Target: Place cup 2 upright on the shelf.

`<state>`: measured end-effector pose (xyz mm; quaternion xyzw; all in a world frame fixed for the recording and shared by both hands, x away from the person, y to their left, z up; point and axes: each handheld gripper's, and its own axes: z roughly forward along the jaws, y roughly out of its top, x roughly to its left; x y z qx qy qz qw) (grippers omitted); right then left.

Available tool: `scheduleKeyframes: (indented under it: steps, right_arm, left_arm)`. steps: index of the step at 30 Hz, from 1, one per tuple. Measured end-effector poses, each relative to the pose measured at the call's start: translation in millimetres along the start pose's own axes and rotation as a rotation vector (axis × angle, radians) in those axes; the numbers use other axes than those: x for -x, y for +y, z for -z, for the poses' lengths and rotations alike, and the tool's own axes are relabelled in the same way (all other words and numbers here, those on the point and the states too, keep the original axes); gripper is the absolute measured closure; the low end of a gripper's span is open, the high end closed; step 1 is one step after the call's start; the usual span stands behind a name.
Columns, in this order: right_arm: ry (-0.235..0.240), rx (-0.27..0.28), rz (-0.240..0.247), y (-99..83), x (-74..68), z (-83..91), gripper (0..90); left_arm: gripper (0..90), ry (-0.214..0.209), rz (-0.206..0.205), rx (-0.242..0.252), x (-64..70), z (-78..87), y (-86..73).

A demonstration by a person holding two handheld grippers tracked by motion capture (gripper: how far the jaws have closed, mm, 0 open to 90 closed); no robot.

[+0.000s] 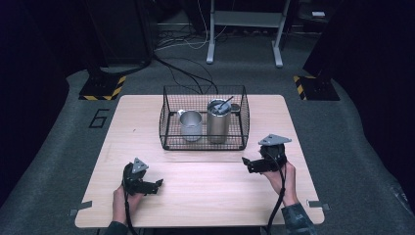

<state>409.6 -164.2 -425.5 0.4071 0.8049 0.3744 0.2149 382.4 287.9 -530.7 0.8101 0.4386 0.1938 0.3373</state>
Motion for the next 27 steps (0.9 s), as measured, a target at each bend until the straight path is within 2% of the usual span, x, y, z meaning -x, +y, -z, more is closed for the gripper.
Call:
scheduleKeyframes:
  steps: [1,4,5,6,8,9,13,15,16,19,20,21,27]
  right_arm:
    - [-0.007,-0.012,-0.030,-19.3,3.7,-3.7,0.0]
    - [-0.013,-0.039,-0.062,-40.6,8.1,-9.8,0.0]
    - [-0.013,-0.039,-0.062,-40.6,8.1,-9.8,0.0]
    - [-0.018,-0.053,-0.083,-55.2,10.5,-13.9,0.0]
    - [-0.022,-0.061,-0.093,-62.3,10.9,-15.6,0.0]
    - [-0.037,-0.084,-0.100,-77.2,13.0,-19.3,0.0]
    - [-0.057,-0.098,-0.138,-98.4,19.0,-21.9,0.0]
    - [-0.062,-0.094,-0.143,-102.3,20.4,-22.2,0.0]
    - [-0.077,-0.093,-0.162,-113.3,24.4,-21.1,0.0]
    - [-0.109,-0.078,-0.167,-121.1,26.9,-16.8,0.0]
    - [-0.118,-0.076,-0.148,-122.7,28.6,-16.1,0.0]
    - [-0.126,-0.096,-0.169,-122.9,28.3,-16.5,0.0]
    - [-0.125,-0.095,-0.165,-123.4,29.5,-16.0,0.0]
  left_arm:
    - [1.6,0.000,-0.001,0.000,0.0,0.0,0.0]
    - [1.6,0.000,-0.003,-0.001,-0.1,0.0,0.1]
    - [1.6,0.000,-0.003,-0.001,-0.1,0.0,0.1]
    - [1.6,0.000,-0.002,0.000,0.0,0.0,0.1]
    - [1.6,0.000,-0.002,0.000,-0.1,0.0,0.1]
    - [1.6,0.001,-0.002,0.000,0.0,-0.1,0.1]
    - [1.6,0.002,0.002,0.001,0.2,-0.1,0.1]
    - [1.6,0.001,0.002,0.001,0.2,-0.2,0.1]
    - [1.7,0.002,0.003,0.001,0.2,-0.2,0.1]
    - [1.6,0.002,0.002,0.001,0.3,-0.1,0.1]
    - [1.6,0.002,0.003,0.001,0.3,-0.2,0.0]
    - [1.6,0.002,0.003,0.001,0.4,-0.2,0.0]
    - [1.6,0.003,0.002,0.001,0.3,-0.3,0.2]
